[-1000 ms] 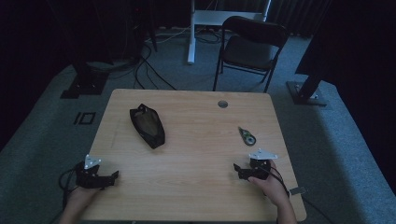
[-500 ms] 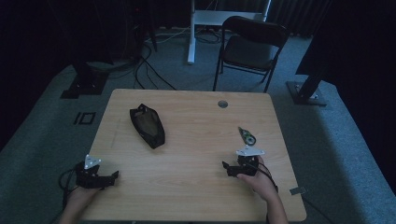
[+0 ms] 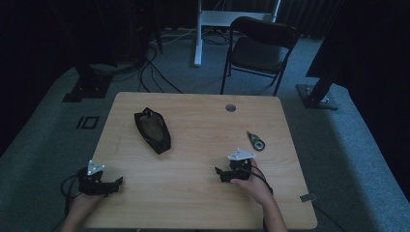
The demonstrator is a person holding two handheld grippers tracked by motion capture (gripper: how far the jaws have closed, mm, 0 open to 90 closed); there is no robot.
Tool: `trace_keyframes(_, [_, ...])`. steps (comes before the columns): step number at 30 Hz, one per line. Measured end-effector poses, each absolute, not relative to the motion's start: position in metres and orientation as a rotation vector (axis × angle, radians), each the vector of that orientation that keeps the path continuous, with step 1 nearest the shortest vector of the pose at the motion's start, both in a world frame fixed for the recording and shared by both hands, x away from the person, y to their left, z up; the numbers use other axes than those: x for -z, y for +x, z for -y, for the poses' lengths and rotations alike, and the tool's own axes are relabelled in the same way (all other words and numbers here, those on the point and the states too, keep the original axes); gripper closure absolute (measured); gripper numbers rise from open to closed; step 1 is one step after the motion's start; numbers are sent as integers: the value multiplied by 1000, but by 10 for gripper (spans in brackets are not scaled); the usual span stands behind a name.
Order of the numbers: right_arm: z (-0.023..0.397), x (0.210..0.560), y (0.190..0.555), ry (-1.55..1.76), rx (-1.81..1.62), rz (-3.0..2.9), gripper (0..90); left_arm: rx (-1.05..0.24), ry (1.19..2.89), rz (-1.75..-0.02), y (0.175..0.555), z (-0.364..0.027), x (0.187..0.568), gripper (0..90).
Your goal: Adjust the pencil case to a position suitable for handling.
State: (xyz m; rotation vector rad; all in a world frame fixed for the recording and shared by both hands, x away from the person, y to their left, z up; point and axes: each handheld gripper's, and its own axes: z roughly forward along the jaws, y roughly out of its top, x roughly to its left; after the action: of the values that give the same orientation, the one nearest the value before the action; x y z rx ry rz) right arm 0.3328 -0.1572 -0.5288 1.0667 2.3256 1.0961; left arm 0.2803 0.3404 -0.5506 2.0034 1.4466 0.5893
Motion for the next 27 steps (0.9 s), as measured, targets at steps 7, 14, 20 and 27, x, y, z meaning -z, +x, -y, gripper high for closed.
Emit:
trace_keyframes(7, [140,524,337,1050,-1130,-2321,164,-589,2003,-1446,280,-340,551,0])
trace_keyframes(14, [124,521,340,1019,-1142,-2319,170,-589,2003,-1446,280,-340,551,0])
trace_keyframes(20, [111,520,342,1008,-1171,-2323,172,-589,2003,-1447,280,-340,551,0])
trace_keyframes(27, [94,518,345,988,-1206,-2328,172,-589,2004,-1447,280,-340,551,0])
